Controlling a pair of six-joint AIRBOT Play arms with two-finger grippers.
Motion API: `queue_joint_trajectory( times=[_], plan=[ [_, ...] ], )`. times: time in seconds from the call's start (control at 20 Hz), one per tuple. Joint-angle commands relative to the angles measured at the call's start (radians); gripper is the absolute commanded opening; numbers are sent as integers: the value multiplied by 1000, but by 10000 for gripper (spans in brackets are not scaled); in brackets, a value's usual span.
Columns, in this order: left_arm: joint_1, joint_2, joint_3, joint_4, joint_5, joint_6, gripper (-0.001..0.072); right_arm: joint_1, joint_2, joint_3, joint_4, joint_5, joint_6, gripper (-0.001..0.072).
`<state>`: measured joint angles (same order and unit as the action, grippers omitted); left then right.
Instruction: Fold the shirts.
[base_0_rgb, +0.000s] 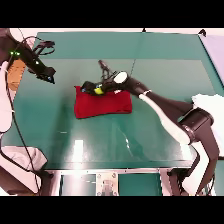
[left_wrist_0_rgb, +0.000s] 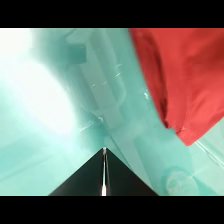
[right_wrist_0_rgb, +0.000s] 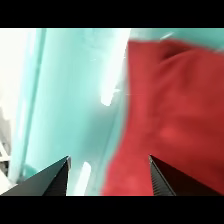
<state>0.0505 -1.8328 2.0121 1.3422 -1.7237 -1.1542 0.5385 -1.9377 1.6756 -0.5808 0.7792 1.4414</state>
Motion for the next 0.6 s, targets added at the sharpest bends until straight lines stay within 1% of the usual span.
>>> queue_joint_trajectory(
  times=[0.0,0.1,0.15,0.25,0.35,0.4,0.55],
  plan=[
    [16,1,0,10,-5,5,20,-202,59,5,-93,198,-8,549],
    [16,1,0,10,-3,4,20,-363,105,-8,-129,338,-5,549],
    [16,1,0,11,-3,4,20,-433,121,-26,-144,386,-4,549],
    [16,1,0,12,-2,3,20,-541,144,-119,-158,428,-5,549],
    [16,1,0,11,7,3,20,-569,145,-241,-156,417,-17,549],
    [16,1,0,10,13,3,19,-557,143,-306,-149,395,-40,550],
    [16,1,0,8,15,2,20,-468,126,-406,-64,293,-106,549]
  ],
)
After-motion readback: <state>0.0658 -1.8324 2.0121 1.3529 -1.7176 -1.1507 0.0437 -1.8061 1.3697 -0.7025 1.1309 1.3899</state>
